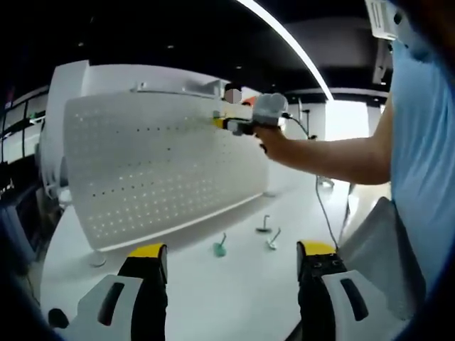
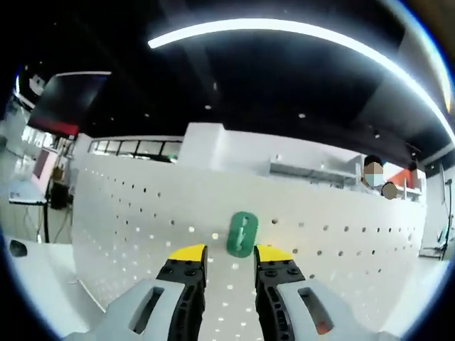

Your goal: Insert the hook assembly into the mounting plate slot until the hook locks in place.

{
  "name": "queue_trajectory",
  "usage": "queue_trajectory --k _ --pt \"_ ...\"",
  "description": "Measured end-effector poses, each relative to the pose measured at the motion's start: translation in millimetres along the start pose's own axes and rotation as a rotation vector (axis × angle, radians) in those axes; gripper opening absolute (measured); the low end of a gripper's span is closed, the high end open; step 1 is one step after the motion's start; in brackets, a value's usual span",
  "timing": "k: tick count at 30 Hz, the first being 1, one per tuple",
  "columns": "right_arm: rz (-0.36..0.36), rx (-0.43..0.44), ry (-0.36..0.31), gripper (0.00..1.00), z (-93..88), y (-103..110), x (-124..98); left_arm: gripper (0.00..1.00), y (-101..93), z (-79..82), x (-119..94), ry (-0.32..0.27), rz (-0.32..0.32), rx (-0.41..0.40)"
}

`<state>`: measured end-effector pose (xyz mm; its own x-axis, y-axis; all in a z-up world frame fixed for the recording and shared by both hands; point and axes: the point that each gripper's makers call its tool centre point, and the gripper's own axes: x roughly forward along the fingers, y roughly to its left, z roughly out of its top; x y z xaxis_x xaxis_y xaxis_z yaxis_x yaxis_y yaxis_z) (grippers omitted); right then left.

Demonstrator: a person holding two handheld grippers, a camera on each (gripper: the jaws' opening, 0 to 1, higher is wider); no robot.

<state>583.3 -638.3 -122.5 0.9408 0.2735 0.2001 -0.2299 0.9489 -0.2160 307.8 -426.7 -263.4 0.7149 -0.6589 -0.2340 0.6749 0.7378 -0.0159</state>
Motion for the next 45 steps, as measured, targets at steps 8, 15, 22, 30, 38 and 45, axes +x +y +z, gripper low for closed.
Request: queue_trajectory --k 8,15,22,30,38,45 --pt "0.008 0.000 0.026 0.26 -8.3 -6.4 -15.6 0.75 -0.6 -3.4 1.7 0.018 0.002 0.002" --pt "0.050 0.001 0.061 0.27 -19.8 2.0 -31.4 0.75 2.6 -2.4 0.3 0.016 0.020 0.008" --pt "0.101 0.007 0.130 0.27 -45.5 14.7 -50.2 0.75 4.9 -1.0 -0.9 0.011 0.033 0.018" --pt "0.154 0.009 0.181 0.27 -67.1 37.4 -64.4 0.75 4.7 -2.5 -0.3 0.019 0.028 0.021" --pt "0.190 -0.002 0.211 0.27 -75.0 52.8 -71.6 0.75 4.7 -0.3 -1.2 0.007 0.027 0.024" --pt "0.225 0.000 0.244 0.28 -81.8 66.6 -79.3 0.75 4.5 2.2 -2.1 -0.006 0.024 0.026"
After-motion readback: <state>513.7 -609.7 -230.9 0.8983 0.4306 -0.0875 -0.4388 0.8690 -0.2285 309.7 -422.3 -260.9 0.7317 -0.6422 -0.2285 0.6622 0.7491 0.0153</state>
